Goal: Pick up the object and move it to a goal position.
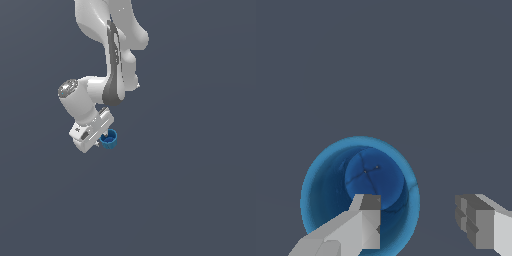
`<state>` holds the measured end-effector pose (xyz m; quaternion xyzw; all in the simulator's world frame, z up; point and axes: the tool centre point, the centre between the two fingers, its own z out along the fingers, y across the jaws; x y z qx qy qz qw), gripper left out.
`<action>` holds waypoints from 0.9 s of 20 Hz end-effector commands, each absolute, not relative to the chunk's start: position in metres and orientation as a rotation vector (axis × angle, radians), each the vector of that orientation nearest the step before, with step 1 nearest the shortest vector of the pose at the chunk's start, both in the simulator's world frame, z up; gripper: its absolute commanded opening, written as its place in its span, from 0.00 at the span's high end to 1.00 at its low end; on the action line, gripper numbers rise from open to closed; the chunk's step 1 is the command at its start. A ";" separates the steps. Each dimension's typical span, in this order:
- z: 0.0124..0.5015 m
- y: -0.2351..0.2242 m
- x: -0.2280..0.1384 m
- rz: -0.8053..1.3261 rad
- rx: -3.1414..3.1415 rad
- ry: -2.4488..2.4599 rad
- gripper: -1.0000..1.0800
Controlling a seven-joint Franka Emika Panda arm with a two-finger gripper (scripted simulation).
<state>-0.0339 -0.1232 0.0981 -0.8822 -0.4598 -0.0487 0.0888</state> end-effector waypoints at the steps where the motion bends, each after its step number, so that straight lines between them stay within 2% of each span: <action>1: 0.096 -0.125 -0.035 -0.155 -2.601 -1.405 0.38; 13: 0.092 -0.129 -0.037 -0.169 -2.570 -1.451 0.38; 18: 0.075 -0.124 -0.038 -0.170 -2.567 -1.454 0.38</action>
